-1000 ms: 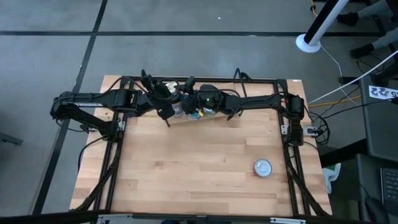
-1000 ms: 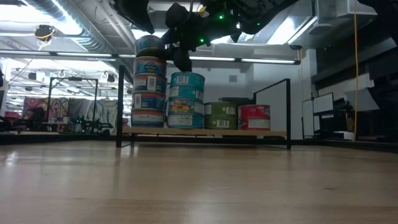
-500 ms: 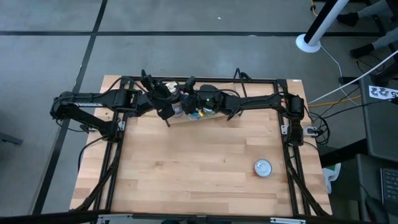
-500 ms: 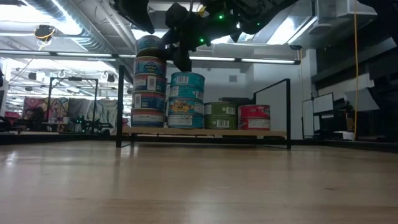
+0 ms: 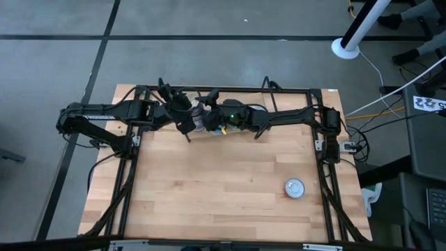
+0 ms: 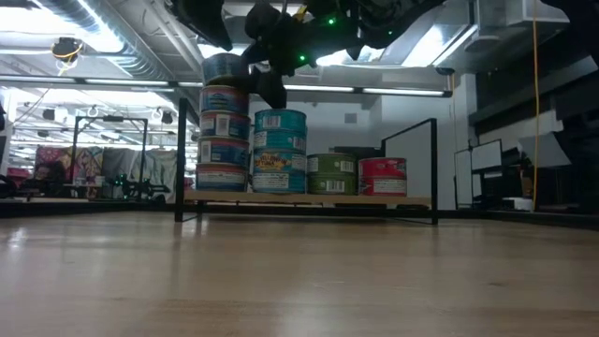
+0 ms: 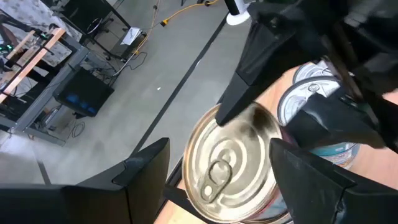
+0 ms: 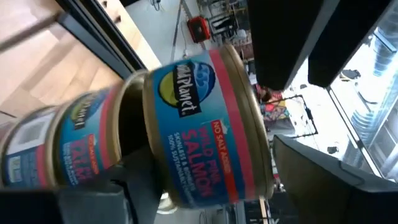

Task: Stack canned seafood by type on shelf
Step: Stack the blue pink tuna can on top of the other blue tuna cans on the shelf

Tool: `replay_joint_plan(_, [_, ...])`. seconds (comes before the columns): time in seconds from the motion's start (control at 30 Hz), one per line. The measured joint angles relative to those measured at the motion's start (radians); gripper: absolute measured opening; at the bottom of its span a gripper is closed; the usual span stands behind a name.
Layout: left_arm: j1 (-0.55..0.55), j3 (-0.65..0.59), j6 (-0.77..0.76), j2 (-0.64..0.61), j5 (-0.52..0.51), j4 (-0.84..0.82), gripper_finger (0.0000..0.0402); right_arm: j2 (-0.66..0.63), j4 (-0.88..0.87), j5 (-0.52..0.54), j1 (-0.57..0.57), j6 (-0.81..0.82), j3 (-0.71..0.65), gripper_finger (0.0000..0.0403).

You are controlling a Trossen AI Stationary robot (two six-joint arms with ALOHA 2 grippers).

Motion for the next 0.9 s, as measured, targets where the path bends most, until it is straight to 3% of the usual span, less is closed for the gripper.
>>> replay_joint_plan(0.23, [0.000,0.000,0.000,0.000,0.000,0.000,0.0272,0.000,0.003,-0.010,0.011,-0.001,0.001,0.0296])
replay_joint_plan(0.9, [-0.044,0.000,0.020,0.000,0.034,0.105,0.0272,0.000,0.001,-0.011,0.017,-0.001,0.002,0.0276])
